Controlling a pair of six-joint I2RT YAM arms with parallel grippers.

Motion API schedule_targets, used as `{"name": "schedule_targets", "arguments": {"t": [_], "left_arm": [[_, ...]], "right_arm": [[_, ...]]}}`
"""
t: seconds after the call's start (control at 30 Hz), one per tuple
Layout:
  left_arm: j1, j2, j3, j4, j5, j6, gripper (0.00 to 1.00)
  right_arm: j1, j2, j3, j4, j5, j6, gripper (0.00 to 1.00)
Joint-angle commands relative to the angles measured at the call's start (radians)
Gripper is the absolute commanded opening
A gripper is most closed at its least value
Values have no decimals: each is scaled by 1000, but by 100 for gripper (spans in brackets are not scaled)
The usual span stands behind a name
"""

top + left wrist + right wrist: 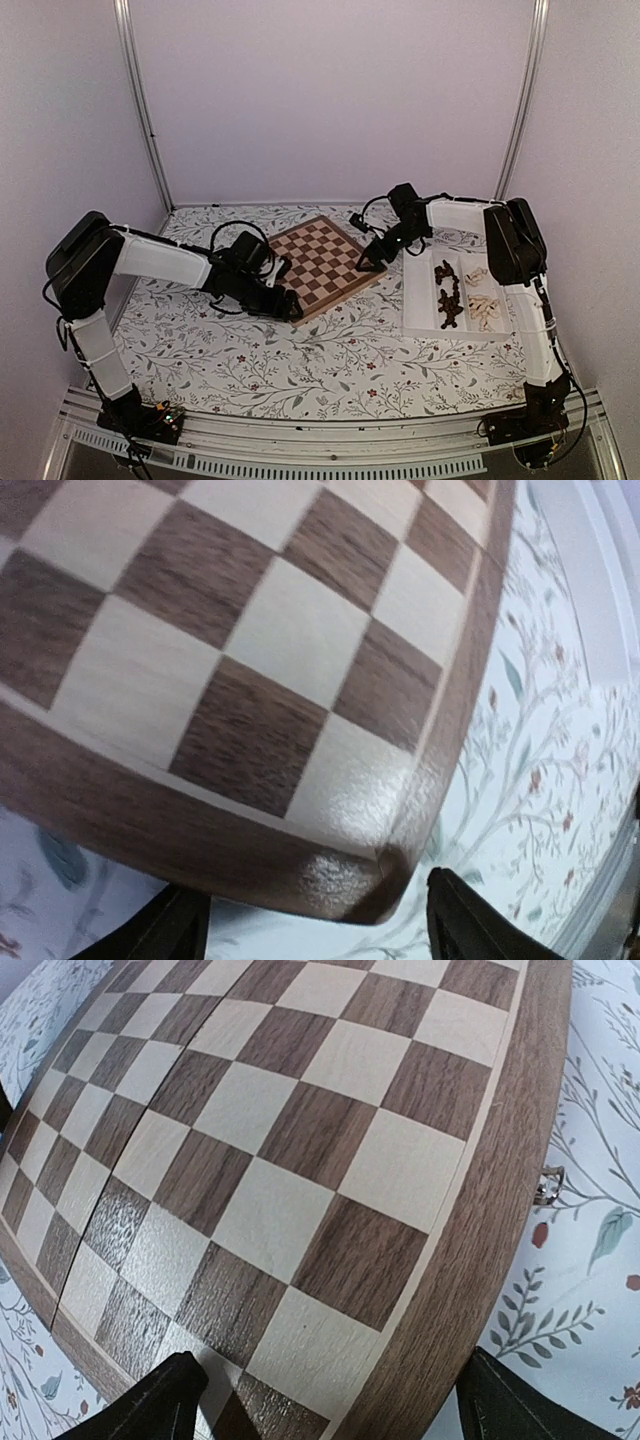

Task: Set up the chess pieces on the board
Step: Adjust the chessboard at the center of the board.

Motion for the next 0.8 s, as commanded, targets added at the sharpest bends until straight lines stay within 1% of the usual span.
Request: {"name": "schedule_targets", "arguments": {"t": [0.0,0.1,0.13,0.2,0.27,0.33,0.4,0.47,0.53,0.6,0.67,0.7,0.77], "left_arm": [[-136,-126,-49,-102,47,11,76],[-157,-281,-46,-245,-43,38,78],[-154,-332,-42,-268,-83,45,79],[-136,-401,-22,-285,-174,69,85],[-93,-417,6,-271,-268,96,91],[-31,-383,46,-243,-325,109,96],[44,-310,90,-199,-347,122,97],[118,-200,145,-156,-344,122,97],[179,-106,219,-153,-335,123,97],[216,-52,269,-133,-368,122,97],[234,-31,276,-71,-399,149,98],[243,-18,280,-46,-398,169,98],[270,35,322,-58,-358,184,99]], "right_arm": [[84,-7,-44,-102,-51,-117,91],[80,-17,-31,-97,-29,-114,93],[80,-21,-24,-98,-30,-114,94],[80,-27,-13,-96,-34,-114,96],[80,-34,-6,-95,-42,-114,97],[80,-43,2,-96,-45,-107,98],[79,-58,8,-97,-44,-100,99],[80,-78,8,-97,-37,-93,99],[79,-108,5,-99,-22,-86,99],[77,-139,-12,-100,-21,-79,99],[73,-185,-51,-86,-36,-67,99],[71,-209,-68,-84,-42,-63,99],[71,-249,-90,-90,-46,-56,99]]}}
